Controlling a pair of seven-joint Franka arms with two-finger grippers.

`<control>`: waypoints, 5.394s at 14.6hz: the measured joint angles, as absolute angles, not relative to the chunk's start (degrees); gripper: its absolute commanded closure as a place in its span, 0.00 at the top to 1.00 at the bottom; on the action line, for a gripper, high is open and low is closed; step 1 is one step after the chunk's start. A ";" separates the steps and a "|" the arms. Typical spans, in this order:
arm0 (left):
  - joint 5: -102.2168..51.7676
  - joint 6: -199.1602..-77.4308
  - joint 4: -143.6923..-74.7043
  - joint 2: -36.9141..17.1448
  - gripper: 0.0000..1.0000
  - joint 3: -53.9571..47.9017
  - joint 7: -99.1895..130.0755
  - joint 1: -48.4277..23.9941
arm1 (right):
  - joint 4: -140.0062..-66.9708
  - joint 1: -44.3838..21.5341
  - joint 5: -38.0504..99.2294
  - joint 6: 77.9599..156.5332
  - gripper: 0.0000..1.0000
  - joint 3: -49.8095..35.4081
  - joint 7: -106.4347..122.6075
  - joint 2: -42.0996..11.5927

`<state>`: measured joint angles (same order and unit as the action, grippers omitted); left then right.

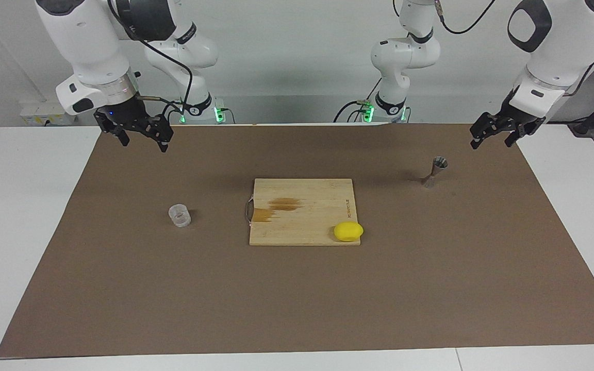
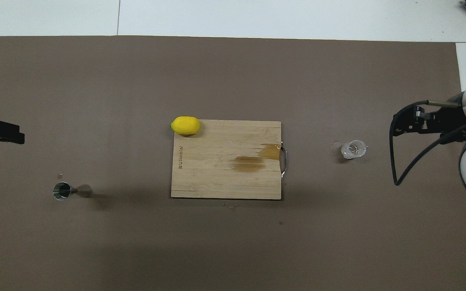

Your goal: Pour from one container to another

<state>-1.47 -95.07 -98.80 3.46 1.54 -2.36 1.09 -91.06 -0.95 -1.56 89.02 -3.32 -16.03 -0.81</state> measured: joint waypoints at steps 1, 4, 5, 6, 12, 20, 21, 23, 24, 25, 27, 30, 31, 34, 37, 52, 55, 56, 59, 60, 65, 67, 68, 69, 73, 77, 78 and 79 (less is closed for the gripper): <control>-1.47 -95.07 -98.80 3.46 1.00 1.54 -2.36 1.09 | -91.06 -0.95 -1.56 89.02 1.00 -3.32 -16.03 -0.82; -1.47 -95.13 -98.80 3.48 1.00 1.54 -2.35 1.09 | -91.06 -0.95 -1.56 89.02 1.00 -3.32 -16.03 -0.81; -1.46 -95.14 -98.80 3.48 1.00 1.54 -2.35 1.09 | -91.06 -0.95 -1.56 89.02 1.00 -3.32 -16.03 -0.81; -1.46 -95.14 -98.80 3.48 1.00 1.54 -2.35 1.09 | -91.06 -0.95 -1.56 89.02 1.00 -3.32 -16.03 -0.81; -1.46 -95.17 -98.80 3.49 1.00 1.54 -2.35 1.09 | -91.06 -0.95 -1.56 89.02 1.00 -3.32 -16.03 -0.81; -1.47 -95.81 -98.91 3.49 1.00 1.74 -1.14 1.09 | -91.06 -0.95 -1.56 89.02 1.00 -3.32 -16.03 -0.81; -1.47 -96.50 -99.06 3.49 1.00 1.82 0.66 1.09 | -91.06 -0.95 -1.56 89.02 1.00 -3.32 -16.03 -0.81; -2.19 -98.35 -99.79 3.50 1.00 1.89 7.79 1.10 | -91.06 -0.95 -1.56 89.02 1.00 -3.32 -16.03 -0.82; -3.21 -99.37 -100.27 3.53 1.00 1.88 12.03 1.10 | -91.06 -0.95 -1.56 89.02 1.00 -3.32 -16.03 -0.82; -4.60 -99.92 -100.69 3.55 1.00 1.87 15.50 1.09 | -91.06 -0.95 -1.56 89.02 1.00 -3.32 -16.03 -0.81; -6.42 -100.37 -101.04 3.58 1.00 1.77 18.78 1.08 | -91.06 -0.95 -1.56 89.02 1.00 -3.32 -16.03 -0.81; -6.83 -100.44 -101.03 3.92 1.00 1.75 19.69 1.05 | -91.06 -0.95 -1.56 89.02 1.00 -3.32 -16.03 -0.81; -6.89 -100.44 -101.03 4.03 1.00 1.69 19.78 0.94 | -91.06 -0.95 -1.56 89.02 1.00 -3.32 -16.03 -0.81; -6.97 -100.44 -101.04 4.13 1.00 1.55 19.86 -0.18 | -91.06 -0.95 -1.56 89.02 1.00 -3.32 -16.03 -0.82; -6.97 -100.43 -101.05 4.13 1.00 1.55 19.91 -0.79 | -91.06 -0.95 -1.56 89.02 1.00 -3.32 -16.03 -0.81; -21.41 -94.74 -103.82 4.53 1.00 2.97 -14.66 7.64 | -91.06 -0.95 -1.56 89.02 1.00 -3.32 -16.03 -0.81; -27.98 -91.53 -105.33 3.13 1.00 3.16 -31.49 15.56 | -91.06 -0.95 -1.56 89.02 1.00 -3.32 -16.03 -0.81; -29.76 -90.50 -105.57 2.01 1.00 3.20 -36.53 17.91 | -91.06 -0.95 -1.56 89.02 1.00 -3.32 -16.03 -0.81; -34.12 -88.23 -105.79 -2.80 1.00 3.20 -53.81 24.48 | -91.06 -0.95 -1.56 89.02 1.00 -3.32 -16.03 -0.82; -35.49 -87.19 -105.90 -4.81 1.00 3.20 -60.54 26.62 | -91.06 -0.95 -1.56 89.02 1.00 -3.32 -16.03 -0.81; -40.05 -82.20 -106.12 -16.29 1.00 3.08 -87.82 36.10 | -91.06 -0.95 -1.56 89.02 1.00 -3.32 -16.03 -0.81; -40.91 -80.08 -106.13 -19.44 1.00 3.04 -99.03 38.48 | -91.06 -0.95 -1.56 89.02 1.00 -3.32 -16.03 -0.81; -41.93 -78.02 -106.19 -20.76 1.00 3.05 -104.16 39.07 | -91.06 -0.95 -1.56 89.02 1.00 -3.32 -16.03 -0.81; -43.13 -76.57 -106.42 -22.06 1.00 2.95 -109.54 39.27 | -91.06 -0.95 -1.56 89.02 1.00 -3.32 -16.03 -0.81; -46.85 -74.93 -108.90 -24.57 1.00 1.58 -123.07 37.98 | -91.06 -0.95 -1.56 89.02 1.00 -3.32 -16.03 -0.81; -52.12 -74.33 -111.99 -24.54 1.00 1.25 -130.99 32.09 | -91.06 -0.95 -1.56 89.02 1.00 -3.32 -16.03 -0.81; -53.45 -74.36 -112.99 -24.55 1.00 1.23 -132.06 30.90 | -91.06 -0.95 -1.56 89.02 1.00 -3.32 -16.03 -0.81; -54.07 -74.37 -113.77 -24.54 1.00 1.21 -133.33 30.18 | -91.06 -0.95 -1.56 89.02 1.00 -3.32 -16.03 -0.81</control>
